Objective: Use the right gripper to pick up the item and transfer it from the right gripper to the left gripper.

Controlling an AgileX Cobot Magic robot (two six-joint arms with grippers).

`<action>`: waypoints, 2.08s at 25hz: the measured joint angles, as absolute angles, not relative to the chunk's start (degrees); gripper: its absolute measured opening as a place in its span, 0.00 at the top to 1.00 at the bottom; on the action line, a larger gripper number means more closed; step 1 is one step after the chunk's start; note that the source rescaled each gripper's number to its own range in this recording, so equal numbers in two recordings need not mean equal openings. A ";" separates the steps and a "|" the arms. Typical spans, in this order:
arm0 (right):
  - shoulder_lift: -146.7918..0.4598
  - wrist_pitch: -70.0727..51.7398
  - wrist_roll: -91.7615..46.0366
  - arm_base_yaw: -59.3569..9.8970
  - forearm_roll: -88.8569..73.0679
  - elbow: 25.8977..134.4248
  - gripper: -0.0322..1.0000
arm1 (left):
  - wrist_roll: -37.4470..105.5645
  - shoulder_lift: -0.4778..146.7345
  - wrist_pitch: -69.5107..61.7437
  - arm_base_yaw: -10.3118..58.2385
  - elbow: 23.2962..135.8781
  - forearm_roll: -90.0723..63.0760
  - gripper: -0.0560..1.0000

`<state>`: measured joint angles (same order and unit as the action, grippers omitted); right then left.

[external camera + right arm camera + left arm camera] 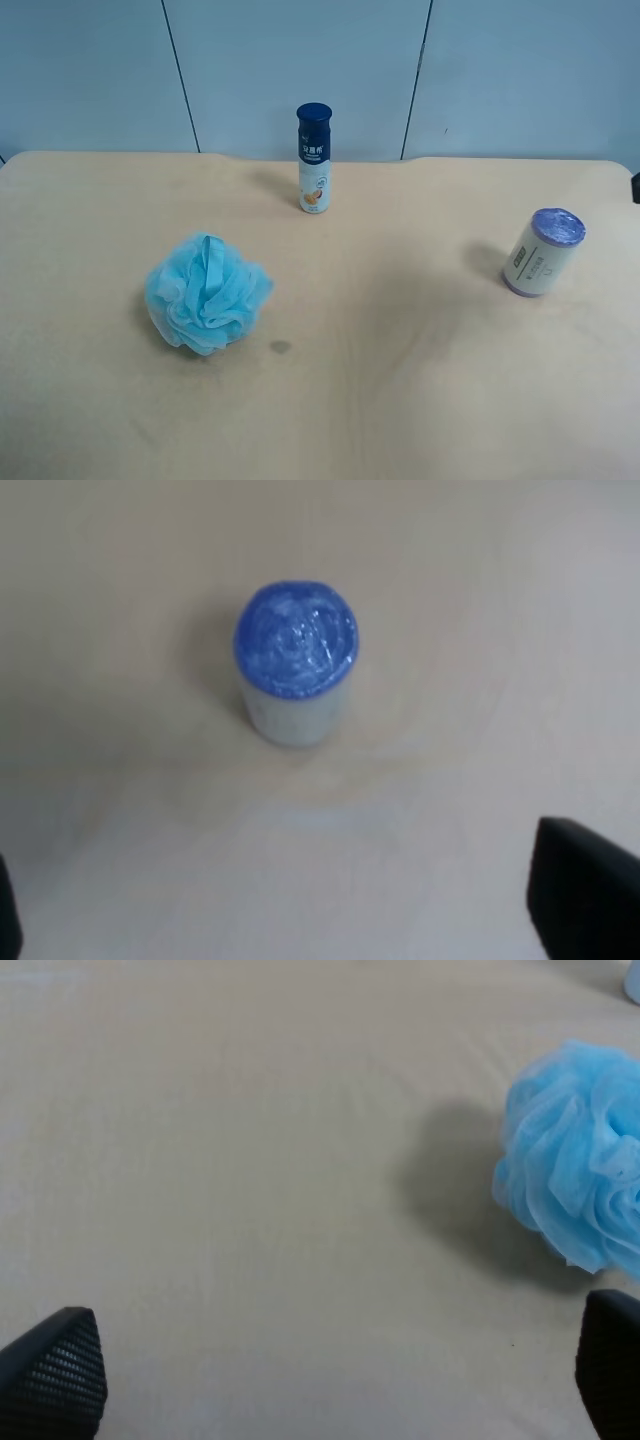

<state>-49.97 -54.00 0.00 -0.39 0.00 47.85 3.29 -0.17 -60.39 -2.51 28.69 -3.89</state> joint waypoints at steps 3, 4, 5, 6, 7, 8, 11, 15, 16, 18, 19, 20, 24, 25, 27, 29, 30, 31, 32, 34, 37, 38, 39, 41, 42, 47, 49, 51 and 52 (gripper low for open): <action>-56.97 -53.12 0.00 -0.39 0.00 48.97 0.00 | 3.29 -0.17 -60.39 -2.51 28.69 -3.89 0.15; -58.80 -52.42 0.00 -0.39 0.00 49.02 0.00 | 3.29 -0.17 -60.39 -2.51 28.69 -3.89 0.15; -58.80 -52.42 0.00 -0.39 0.00 49.02 0.00 | 3.29 -0.17 -60.39 -2.51 28.69 -3.89 0.15; -62.98 -51.00 0.00 -0.39 0.00 49.02 0.00 | 3.29 -0.17 -60.39 -2.51 28.69 -3.89 0.15; -64.90 -50.13 0.00 -0.39 0.00 49.04 0.00 | 3.29 -0.17 -60.39 -2.51 28.69 -3.89 0.15; -66.41 -49.19 0.00 -0.39 0.00 49.04 0.00 | 3.29 -0.17 -60.39 -2.51 28.69 -3.89 0.15; -71.15 -47.24 0.00 -0.39 0.00 49.52 0.00 | 3.29 -0.17 -60.39 -2.51 28.69 -3.89 0.15; -77.38 -46.31 0.00 -0.39 0.00 51.98 0.00 | 3.29 -0.17 -60.39 -2.51 28.69 -3.89 0.15; -78.72 -46.31 0.00 -0.39 0.00 52.67 0.00 | 3.29 -0.17 -60.39 -2.51 28.69 -3.89 0.15; -80.86 -46.59 0.00 -0.39 0.00 53.95 0.00 | 3.29 -0.17 -60.39 -2.51 28.69 -3.89 0.15; -81.55 -46.99 0.00 -0.39 0.00 54.28 0.00 | 3.29 -0.17 -60.39 -2.51 28.69 -3.89 0.15; -82.22 -47.30 0.00 -0.39 0.00 54.43 0.00 | 3.29 -0.17 -60.39 -2.51 28.69 -3.89 0.15; -83.60 -47.81 0.00 -0.39 0.00 54.53 0.00 | 3.29 -0.17 -60.39 -2.51 28.69 -3.89 0.15; -83.92 -47.75 0.00 -0.39 0.00 54.53 0.00 | 3.29 -0.17 -60.39 -2.51 28.69 -3.89 0.15; -84.53 -47.51 -0.32 -0.11 0.00 54.64 0.00 | 3.29 -0.17 -60.39 -2.51 28.69 -3.89 0.15; -85.52 -47.30 -0.59 0.60 0.00 54.71 0.00 | 3.29 -0.17 -60.39 -2.51 28.69 -3.89 0.15; -86.12 -47.30 -0.75 1.03 0.00 54.71 0.00 | 3.29 -0.17 -60.39 -2.51 28.69 -3.89 0.15; -86.68 -47.30 -0.80 1.31 0.00 54.77 0.00 | 3.29 -0.17 -60.39 -2.51 28.69 -3.89 0.15; -87.22 -47.50 -0.80 1.60 0.00 54.94 0.00 | 3.29 -0.17 -60.39 -2.51 28.69 -3.89 0.15; -88.11 -48.24 -0.80 1.97 0.00 55.95 0.00 | 3.29 -0.17 -60.39 -2.51 28.69 -3.89 0.15; -88.79 -49.35 -0.80 1.97 0.75 57.76 0.00 | 3.29 -0.17 -60.39 -2.51 28.69 -3.89 0.15; -89.05 -49.35 -0.80 1.97 0.96 58.29 0.00 | 3.29 -0.17 -60.39 -2.51 28.69 -3.89 0.15; -89.31 -49.35 -0.80 1.97 1.29 58.64 0.00 | 3.29 -0.17 -60.39 -2.51 28.69 -3.89 0.15; -90.07 -49.41 -0.80 1.97 2.02 58.77 0.00 | 3.29 -0.17 -60.39 -2.51 28.69 -3.89 0.15; -90.62 -49.41 -0.80 1.97 2.35 58.77 0.00 | 3.29 -0.17 -60.39 -2.51 28.69 -3.89 0.15; -93.55 -48.48 -0.80 1.97 2.56 58.80 0.00 | 3.29 -0.17 -60.39 -2.51 28.69 -3.89 0.15; -95.15 -47.84 -0.80 1.97 2.56 58.80 0.00 | 3.29 -0.17 -60.39 -2.51 28.69 -3.89 0.15; -96.42 -47.02 -0.80 1.97 2.83 58.80 0.00 | 3.29 -0.17 -60.39 -2.51 28.69 -3.89 0.15; -96.95 -46.56 -0.80 1.97 2.83 58.80 0.00 | 3.29 -0.17 -60.39 -2.51 28.69 -3.89 0.15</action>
